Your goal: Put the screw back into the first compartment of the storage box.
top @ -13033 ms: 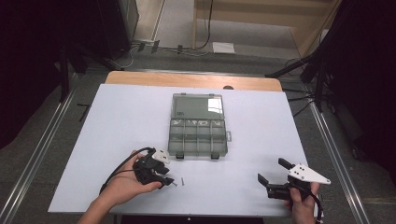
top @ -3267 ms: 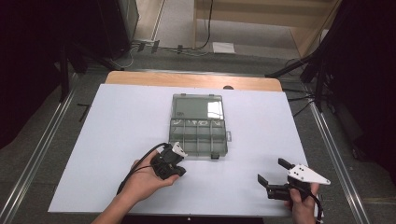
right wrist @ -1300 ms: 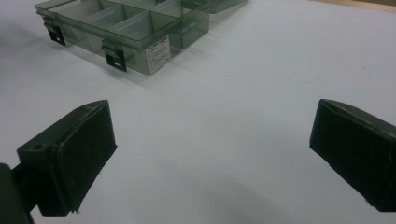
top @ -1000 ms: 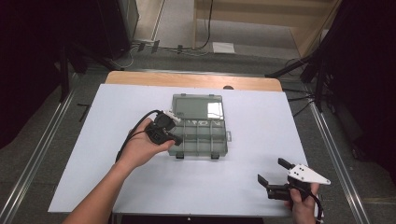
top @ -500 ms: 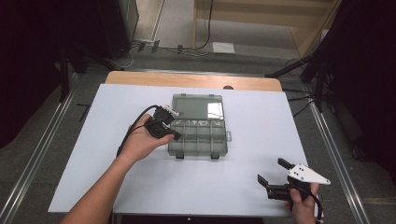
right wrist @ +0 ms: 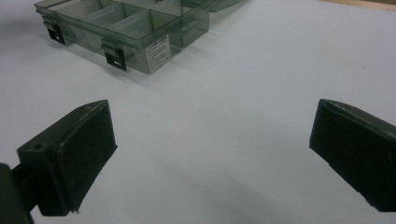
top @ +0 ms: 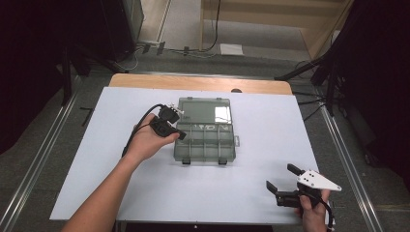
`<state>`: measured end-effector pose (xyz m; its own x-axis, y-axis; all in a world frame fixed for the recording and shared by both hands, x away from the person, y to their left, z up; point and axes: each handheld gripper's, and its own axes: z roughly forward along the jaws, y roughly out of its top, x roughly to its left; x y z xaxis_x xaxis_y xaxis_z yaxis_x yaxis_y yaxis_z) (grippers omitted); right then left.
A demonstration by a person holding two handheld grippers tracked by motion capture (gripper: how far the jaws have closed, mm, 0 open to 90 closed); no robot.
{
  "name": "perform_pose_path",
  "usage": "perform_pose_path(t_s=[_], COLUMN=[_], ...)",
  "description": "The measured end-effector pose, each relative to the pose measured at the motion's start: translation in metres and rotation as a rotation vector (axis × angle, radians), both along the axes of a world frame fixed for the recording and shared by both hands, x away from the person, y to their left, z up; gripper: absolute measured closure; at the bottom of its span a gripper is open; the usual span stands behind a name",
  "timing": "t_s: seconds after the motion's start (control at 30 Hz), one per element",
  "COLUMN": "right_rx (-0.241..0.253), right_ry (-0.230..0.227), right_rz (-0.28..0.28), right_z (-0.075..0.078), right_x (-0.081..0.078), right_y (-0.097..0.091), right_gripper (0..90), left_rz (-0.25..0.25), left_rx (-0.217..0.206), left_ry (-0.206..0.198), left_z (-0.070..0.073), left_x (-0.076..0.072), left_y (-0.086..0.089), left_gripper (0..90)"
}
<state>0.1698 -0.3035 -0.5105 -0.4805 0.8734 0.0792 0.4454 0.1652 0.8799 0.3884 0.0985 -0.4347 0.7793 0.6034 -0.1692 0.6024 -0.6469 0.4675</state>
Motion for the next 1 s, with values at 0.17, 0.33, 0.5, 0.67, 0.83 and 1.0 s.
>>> perform_pose_path(t_s=[0.17,0.33,0.5,0.67,0.83,1.0], right_rx=[0.0,0.001,0.003,0.001,0.009,0.008], right_ry=[0.0,0.002,0.005,0.002,0.004,0.002], right_rz=[0.0,-0.001,-0.002,-0.003,-0.003,-0.004], right_z=[0.0,0.0,0.0,0.0,0.0,0.0], right_x=[0.0,0.0,0.0,0.0,0.0,0.0], right_y=[0.0,0.0,0.0,-0.001,-0.001,-0.001], right_gripper=[0.9,0.8,0.9,0.9,0.9,0.9], left_rz=[0.013,0.027,0.032,0.038,0.041,0.079], left_rx=[0.004,-0.007,0.007,0.033,-0.009,-0.067], left_ry=[0.008,0.013,0.009,-0.007,0.008,0.04], left_z=[-0.004,-0.006,-0.009,-0.014,-0.011,-0.009], left_x=[0.006,0.012,0.018,0.022,0.021,0.022], left_y=[0.0,0.0,-0.005,-0.006,-0.004,0.0], left_gripper=[88.2,88.2,88.2,88.0,75.7,46.6])
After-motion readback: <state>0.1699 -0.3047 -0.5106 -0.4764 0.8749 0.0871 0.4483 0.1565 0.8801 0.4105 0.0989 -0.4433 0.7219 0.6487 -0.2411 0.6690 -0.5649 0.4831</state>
